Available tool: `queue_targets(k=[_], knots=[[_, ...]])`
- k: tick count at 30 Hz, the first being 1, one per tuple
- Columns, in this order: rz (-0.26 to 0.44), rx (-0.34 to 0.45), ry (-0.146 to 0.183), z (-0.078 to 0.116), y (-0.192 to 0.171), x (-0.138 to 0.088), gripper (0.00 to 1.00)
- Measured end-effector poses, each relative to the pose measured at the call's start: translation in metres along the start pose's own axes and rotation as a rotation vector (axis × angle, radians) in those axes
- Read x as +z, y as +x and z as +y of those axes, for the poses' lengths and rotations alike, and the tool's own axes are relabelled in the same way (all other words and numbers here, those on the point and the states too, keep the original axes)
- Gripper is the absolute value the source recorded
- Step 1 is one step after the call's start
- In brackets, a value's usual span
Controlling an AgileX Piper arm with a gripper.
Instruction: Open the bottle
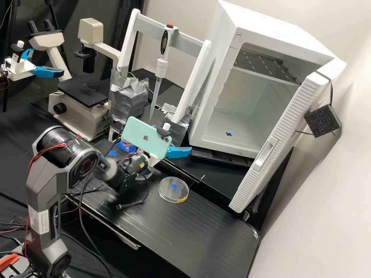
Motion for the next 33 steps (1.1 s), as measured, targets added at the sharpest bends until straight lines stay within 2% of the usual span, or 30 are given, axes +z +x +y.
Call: queue_targets(k=[10, 15, 18, 22, 25, 28, 33], knots=[[0.002, 0.002, 0.0, 0.0, -0.002, 0.0, 1.0], [0.021, 0.01, 0.002, 0.002, -0.022, -0.004, 1.0], [0.08, 0.052, 0.001, 0.006, -0.038, -0.012, 1.0], [0.192, 0.07, 0.01, 0.001, -0.061, -0.03, 1.0], [0.26, 0.04, 0.014, -0.011, -0.072, -0.04, 1.0], [0.308, -0.018, -0.004, -0.027, -0.08, -0.049, 1.0], [0.33, -0.094, -0.03, -0.046, -0.083, -0.053, 1.0]])
